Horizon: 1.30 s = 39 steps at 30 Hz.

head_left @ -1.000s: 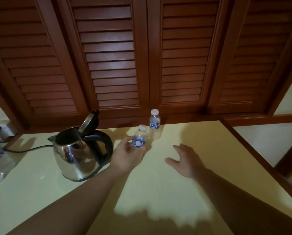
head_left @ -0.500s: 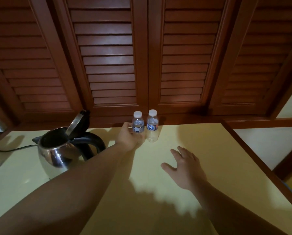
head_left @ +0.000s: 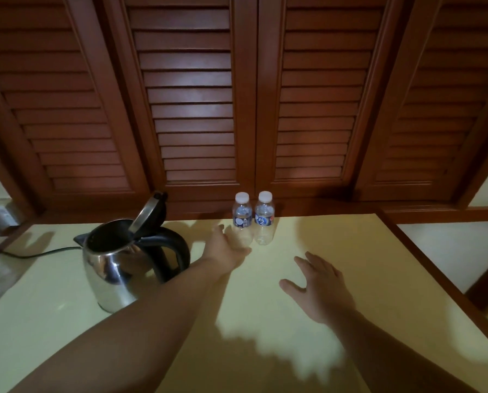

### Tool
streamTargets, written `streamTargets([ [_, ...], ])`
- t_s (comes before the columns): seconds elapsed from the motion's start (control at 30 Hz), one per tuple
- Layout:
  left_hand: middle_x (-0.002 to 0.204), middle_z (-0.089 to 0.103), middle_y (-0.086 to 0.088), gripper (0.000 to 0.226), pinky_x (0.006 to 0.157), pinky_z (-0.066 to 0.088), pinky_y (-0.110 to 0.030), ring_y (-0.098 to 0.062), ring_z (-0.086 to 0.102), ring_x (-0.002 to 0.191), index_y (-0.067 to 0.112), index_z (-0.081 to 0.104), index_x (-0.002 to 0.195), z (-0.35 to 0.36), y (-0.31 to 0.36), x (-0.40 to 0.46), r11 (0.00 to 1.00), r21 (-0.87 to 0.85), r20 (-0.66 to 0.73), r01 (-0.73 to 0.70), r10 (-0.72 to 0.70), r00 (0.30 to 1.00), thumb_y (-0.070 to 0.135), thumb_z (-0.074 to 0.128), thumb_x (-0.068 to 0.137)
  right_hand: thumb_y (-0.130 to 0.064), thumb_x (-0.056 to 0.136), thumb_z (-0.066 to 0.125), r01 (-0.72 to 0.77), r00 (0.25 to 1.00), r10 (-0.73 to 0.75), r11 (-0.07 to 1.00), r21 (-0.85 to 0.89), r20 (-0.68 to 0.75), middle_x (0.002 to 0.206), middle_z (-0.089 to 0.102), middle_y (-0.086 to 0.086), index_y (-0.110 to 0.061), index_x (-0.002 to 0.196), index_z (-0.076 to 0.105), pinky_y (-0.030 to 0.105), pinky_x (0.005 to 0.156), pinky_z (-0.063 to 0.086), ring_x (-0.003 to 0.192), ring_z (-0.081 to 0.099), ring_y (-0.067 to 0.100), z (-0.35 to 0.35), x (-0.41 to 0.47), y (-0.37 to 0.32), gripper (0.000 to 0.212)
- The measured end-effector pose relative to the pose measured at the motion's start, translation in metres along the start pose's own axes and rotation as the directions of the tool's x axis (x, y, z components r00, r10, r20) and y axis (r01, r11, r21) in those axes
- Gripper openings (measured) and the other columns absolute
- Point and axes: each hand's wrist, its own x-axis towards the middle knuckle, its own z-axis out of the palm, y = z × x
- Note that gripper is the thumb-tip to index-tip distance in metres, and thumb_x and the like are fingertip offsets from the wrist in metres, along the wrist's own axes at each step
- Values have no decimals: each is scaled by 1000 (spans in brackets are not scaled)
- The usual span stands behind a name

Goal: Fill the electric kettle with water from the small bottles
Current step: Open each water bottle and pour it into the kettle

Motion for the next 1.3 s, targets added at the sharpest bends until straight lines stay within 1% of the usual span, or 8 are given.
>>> streamTargets([
  [0.17, 135, 60, 3, 62, 104, 43, -24, -17, 58, 125, 22, 53, 140, -19, -36, -52, 899, 341, 87, -275, 261, 961, 36, 79, 85, -78, 91, 39, -8, 1000, 8, 1000, -19, 11, 169, 24, -5, -35, 158, 31, 40, 124, 15, 155, 18, 18, -1, -2, -5, 80],
  [0.27, 135, 60, 9, 41, 112, 40, -25, -10, 57, 126, 22, 63, 127, -41, -65, -85, 813, 357, 218, -460, 407, 887, 41, 70, 91, -74, 90, 35, 16, 1000, -16, 999, -48, -5, 159, 39, -4, -36, 145, 42, 41, 120, 27, 147, 33, 21, 0, -5, -9, 68],
  [0.43, 161, 39, 14, 52, 123, 14, -16, 0, 26, 153, 30, 52, 147, -81, -111, -127, 691, 381, 360, -614, 501, 787, 54, 53, 101, -47, 93, 49, 42, 992, -36, 998, 47, -120, 135, 64, -2, -25, 121, 70, 35, 110, 41, 132, 53, 24, 12, -27, -40, 40],
  [0.57, 157, 44, 14, 49, 118, 17, -10, 6, 27, 149, 31, 56, 144, -125, -141, -146, 664, 355, 365, -659, 550, 751, 54, 53, 101, -39, 87, 64, 206, 970, -183, 967, 149, -157, 128, 69, 3, -16, 117, 77, 30, 107, 43, 123, 61, 25, 39, -59, -113, 39],
  [0.77, 141, 60, 13, 40, 115, 34, -18, 4, 46, 136, 27, 69, 129, -216, -206, -168, 700, 308, 303, -644, 569, 764, 50, 61, 97, -53, 89, 56, 363, 930, -361, 886, 287, -62, 114, 69, -4, -17, 109, 76, 33, 96, 51, 107, 60, 13, 77, -104, -258, 46],
  [0.93, 125, 65, 18, 32, 107, 40, -19, 4, 53, 122, 27, 74, 117, -303, -268, -176, 721, 358, 191, -593, 565, 803, 48, 64, 94, -63, 86, 52, 398, 911, -413, 875, 277, -2, 133, 66, -2, -18, 121, 73, 35, 111, 43, 125, 57, 16, 104, -111, -360, 61],
  [1.07, 111, 63, 26, 20, 96, 42, -16, 2, 53, 109, 31, 74, 108, -362, -305, -180, 791, 374, 21, -485, 515, 857, 40, 73, 90, -74, 85, 43, 401, 906, -420, 887, 229, 43, 162, 39, -6, -27, 149, 54, 30, 123, 18, 149, 32, 14, 119, -105, -421, 80],
  [1.3, 100, 51, 19, 29, 82, 50, -27, -4, 53, 95, 31, 56, 99, -423, -321, -169, 958, 212, -405, -195, 268, 874, 32, 80, 83, -69, 95, 50, 352, 932, -361, 921, 165, 27, 164, 34, -15, -35, 153, 47, 29, 123, 16, 151, 27, 7, 121, -104, -428, 67],
])
